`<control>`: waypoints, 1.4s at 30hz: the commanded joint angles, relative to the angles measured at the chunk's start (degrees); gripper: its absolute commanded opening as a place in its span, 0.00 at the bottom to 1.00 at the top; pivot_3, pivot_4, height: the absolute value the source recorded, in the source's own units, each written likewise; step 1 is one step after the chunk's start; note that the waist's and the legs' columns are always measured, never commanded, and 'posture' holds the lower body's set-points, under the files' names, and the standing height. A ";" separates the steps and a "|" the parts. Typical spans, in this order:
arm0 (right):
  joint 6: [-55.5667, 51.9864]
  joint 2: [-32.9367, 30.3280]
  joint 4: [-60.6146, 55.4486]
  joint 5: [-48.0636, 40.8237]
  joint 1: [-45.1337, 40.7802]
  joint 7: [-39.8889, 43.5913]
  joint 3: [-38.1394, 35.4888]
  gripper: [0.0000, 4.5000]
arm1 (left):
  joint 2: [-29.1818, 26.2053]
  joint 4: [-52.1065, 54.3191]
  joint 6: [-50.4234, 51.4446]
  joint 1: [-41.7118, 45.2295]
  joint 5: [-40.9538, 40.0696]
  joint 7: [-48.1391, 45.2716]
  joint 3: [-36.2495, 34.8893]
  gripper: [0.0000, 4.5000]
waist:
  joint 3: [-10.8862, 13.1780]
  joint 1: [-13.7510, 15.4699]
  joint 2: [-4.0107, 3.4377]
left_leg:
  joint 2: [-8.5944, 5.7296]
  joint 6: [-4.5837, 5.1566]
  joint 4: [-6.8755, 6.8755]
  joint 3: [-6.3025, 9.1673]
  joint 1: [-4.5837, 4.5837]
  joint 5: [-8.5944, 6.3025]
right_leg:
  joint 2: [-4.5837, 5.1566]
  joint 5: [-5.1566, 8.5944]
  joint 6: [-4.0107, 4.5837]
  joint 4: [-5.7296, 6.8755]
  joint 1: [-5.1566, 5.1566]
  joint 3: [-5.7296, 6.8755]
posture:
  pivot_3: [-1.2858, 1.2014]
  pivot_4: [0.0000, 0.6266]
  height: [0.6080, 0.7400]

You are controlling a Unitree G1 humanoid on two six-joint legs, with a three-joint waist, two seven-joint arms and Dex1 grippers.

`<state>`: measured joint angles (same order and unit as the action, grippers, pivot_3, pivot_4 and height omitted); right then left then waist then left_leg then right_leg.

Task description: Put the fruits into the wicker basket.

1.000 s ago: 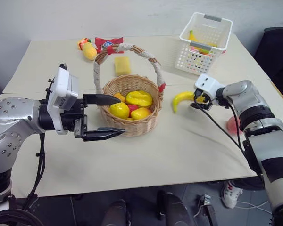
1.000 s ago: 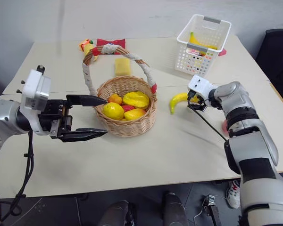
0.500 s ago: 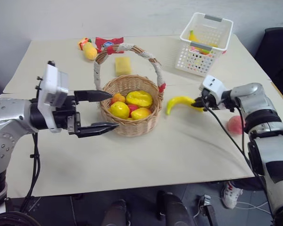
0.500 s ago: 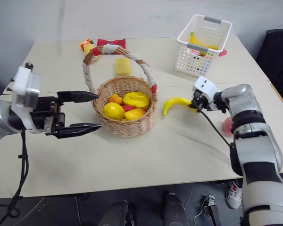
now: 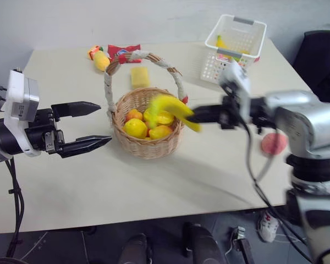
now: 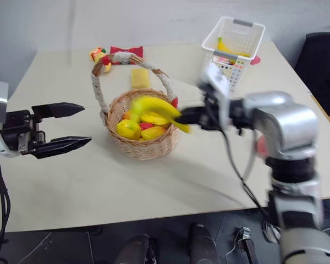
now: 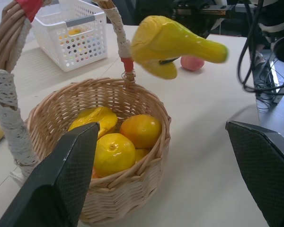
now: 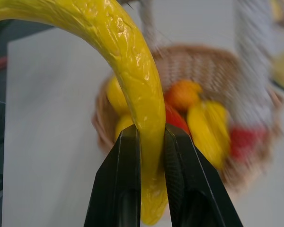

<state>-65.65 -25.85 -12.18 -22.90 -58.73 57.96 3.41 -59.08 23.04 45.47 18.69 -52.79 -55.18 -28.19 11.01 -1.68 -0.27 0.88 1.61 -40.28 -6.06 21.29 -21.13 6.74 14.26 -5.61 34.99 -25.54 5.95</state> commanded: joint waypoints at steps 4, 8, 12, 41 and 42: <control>8.49 8.27 10.50 4.67 -6.50 -11.06 4.57 0.07 | -0.83 0.36 -1.43 0.65 -0.38 -0.12 -1.90 1.00 | -0.09 -0.01 0.16 | -0.08 -0.04 0.03 0.06 0.03 -0.02 | -0.03 0.03 0.06 0.03 0.01 0.16 | 0.52 0.24 1.00; 14.23 7.60 14.28 8.00 -6.29 -12.25 8.12 0.07 | -0.59 1.11 -1.47 0.27 -0.92 0.44 -2.57 1.00 | -0.12 -0.12 0.20 | -0.06 -0.04 0.03 -0.06 -0.01 -0.02 | -0.04 0.03 0.05 0.00 0.01 0.16 | 0.52 0.24 1.00; 12.03 5.50 9.80 6.24 -4.62 -11.57 7.12 0.43 | 0.07 2.21 -1.11 0.21 -2.29 1.06 -2.86 1.00 | -0.12 -0.21 0.20 | 0.02 -0.06 0.04 -0.08 -0.04 -0.03 | -0.09 0.04 0.06 0.00 0.00 0.15 | 0.52 0.24 1.00; -6.27 -27.26 -17.81 -14.44 74.58 0.47 -71.26 0.49 | 10.40 -5.51 -5.12 20.05 1.04 -10.26 20.82 1.00 | -0.19 2.25 0.54 | 0.01 0.05 0.29 -0.50 -1.12 -0.02 | -0.19 -0.01 -0.01 -0.43 0.97 -0.33 | 0.52 0.24 1.00; -5.91 -27.43 -16.52 -14.47 73.49 -0.83 -69.65 0.57 | 10.63 -5.05 -4.90 20.06 0.93 -9.98 20.85 1.00 | -0.19 2.10 0.55 | 0.03 0.04 0.31 -0.50 -1.15 -0.06 | -0.19 0.00 -0.01 -0.47 1.07 -0.34 | 0.52 0.24 1.00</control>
<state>-73.60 -53.39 -30.18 -37.75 15.91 58.82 -67.25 -48.54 17.17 41.10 37.84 -51.64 -65.16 -6.69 10.83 0.42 0.27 1.02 1.66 -39.98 -6.53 20.10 -21.20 6.57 14.26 -5.62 34.53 -24.47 5.61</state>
